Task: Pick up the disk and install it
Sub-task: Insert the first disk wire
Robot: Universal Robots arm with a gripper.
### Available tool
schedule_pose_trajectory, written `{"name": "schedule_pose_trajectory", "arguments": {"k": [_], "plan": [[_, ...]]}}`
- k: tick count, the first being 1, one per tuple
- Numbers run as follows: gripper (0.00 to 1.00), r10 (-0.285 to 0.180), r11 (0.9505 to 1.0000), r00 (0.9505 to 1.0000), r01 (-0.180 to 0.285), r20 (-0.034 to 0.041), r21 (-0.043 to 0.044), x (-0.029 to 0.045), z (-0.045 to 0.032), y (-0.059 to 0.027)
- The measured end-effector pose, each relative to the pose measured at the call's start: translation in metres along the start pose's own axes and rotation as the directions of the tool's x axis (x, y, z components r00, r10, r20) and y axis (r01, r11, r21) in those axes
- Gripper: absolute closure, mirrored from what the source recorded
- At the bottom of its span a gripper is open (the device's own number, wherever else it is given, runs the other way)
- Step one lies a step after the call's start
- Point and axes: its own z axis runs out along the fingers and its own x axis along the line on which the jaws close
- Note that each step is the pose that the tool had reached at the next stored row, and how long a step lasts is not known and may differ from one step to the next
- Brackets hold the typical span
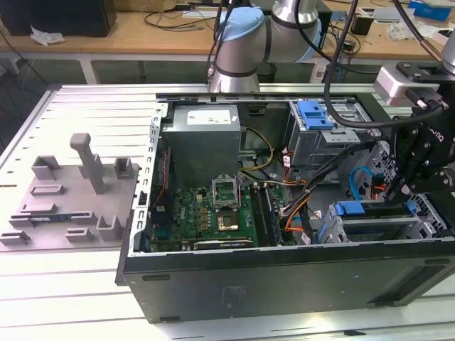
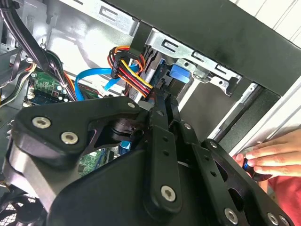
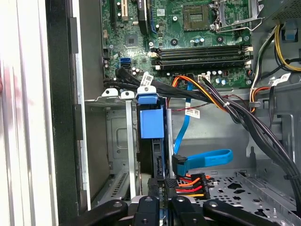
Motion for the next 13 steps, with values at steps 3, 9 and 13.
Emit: {"name": "schedule_pose_trajectory", "arguments": {"k": [3,9,13], "plan": [[0.84,0.0,1.0,1.0,0.0,0.0,0.0,-0.0001,0.0,0.0],[0.84,0.0,1.0,1.0,0.0,0.0002,0.0,-0.0016,0.001,0.0002],[0.84,0.0,1.0,1.0,0.0,-0.0002,0.0,-0.0018,0.0016,0.0002]]}}
